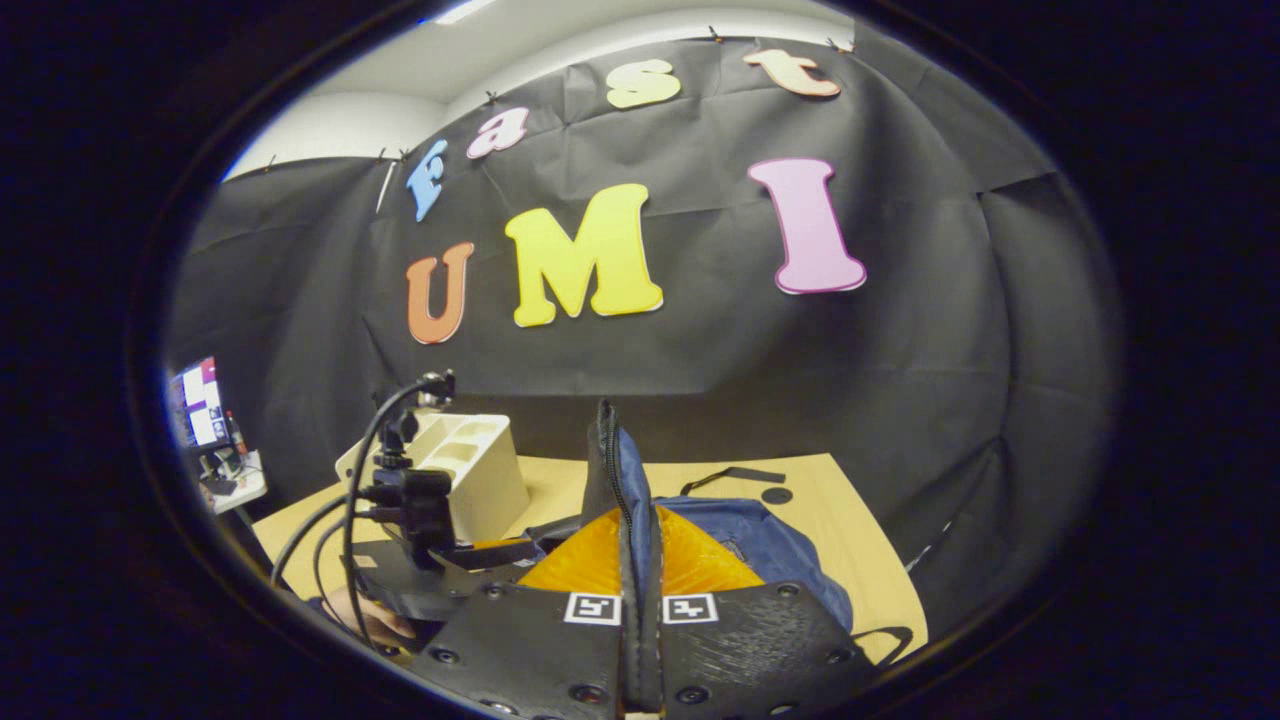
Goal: Open the schoolbag, grab two books from the bookshelf and put them into the schoolbag.
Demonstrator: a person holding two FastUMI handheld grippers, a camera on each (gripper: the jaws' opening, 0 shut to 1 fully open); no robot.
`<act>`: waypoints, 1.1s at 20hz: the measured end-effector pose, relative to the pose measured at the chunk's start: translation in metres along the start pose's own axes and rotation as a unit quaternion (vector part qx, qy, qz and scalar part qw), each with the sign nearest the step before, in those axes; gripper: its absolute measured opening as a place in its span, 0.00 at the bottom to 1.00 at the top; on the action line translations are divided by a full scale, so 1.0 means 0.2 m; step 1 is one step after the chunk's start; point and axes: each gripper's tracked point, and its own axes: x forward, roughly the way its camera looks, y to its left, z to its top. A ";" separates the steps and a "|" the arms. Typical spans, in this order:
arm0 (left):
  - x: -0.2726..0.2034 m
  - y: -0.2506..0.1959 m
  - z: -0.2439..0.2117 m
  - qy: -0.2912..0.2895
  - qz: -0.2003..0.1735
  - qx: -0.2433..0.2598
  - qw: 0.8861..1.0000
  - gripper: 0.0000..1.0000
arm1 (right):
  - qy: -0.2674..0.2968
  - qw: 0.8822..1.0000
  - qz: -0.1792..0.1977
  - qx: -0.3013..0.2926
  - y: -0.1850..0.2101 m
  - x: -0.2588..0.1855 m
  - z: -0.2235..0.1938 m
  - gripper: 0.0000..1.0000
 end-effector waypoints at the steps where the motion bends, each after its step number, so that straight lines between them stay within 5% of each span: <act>1: -0.03 0.03 0.02 -0.006 0.008 0.007 1.000 0.96 | 0.002 1.000 -0.003 0.004 -0.01 0.00 -0.01 0.01; 11: -0.46 0.37 0.09 -0.042 0.087 0.050 0.994 0.96 | 0.027 0.998 -0.061 0.011 -0.07 -0.07 -0.16 0.06; 22: -0.96 0.56 0.06 -0.093 0.122 0.076 0.985 0.96 | 0.014 0.990 -0.137 -0.033 -0.02 -0.33 -0.28 0.73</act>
